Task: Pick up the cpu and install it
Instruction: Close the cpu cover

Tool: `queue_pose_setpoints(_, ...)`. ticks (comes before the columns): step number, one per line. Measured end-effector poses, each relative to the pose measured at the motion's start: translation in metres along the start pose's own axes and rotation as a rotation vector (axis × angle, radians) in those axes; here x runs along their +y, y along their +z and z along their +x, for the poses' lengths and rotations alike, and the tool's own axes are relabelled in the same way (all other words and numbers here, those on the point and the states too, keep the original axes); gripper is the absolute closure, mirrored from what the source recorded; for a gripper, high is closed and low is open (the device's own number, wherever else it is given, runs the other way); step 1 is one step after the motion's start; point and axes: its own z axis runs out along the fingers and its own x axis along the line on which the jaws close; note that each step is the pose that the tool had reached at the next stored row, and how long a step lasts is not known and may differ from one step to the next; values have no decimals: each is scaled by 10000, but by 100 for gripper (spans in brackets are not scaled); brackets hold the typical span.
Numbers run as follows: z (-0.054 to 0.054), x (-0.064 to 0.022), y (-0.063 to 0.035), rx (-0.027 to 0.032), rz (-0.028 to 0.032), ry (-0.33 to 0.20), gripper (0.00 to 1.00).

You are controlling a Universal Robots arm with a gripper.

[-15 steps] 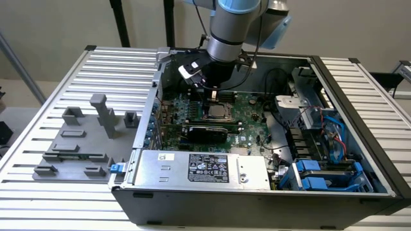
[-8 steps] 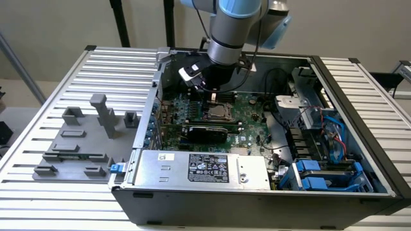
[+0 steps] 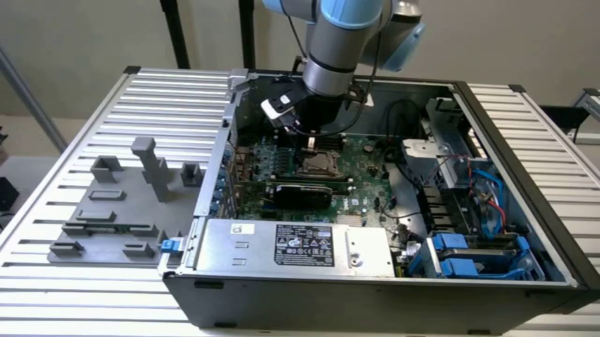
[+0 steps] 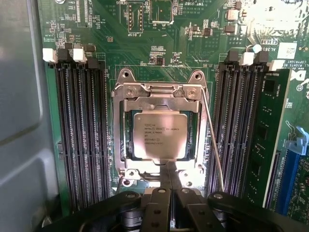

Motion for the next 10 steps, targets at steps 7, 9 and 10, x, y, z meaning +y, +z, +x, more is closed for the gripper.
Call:
queue_pose_setpoints(7,-6,-41,-214,-5,85,0,89)
queue_pose_setpoints(9,-9,-50,-264,-5,99,0,89)
queue_pose_setpoints(10,-9,-51,-268,-5,100,0,89)
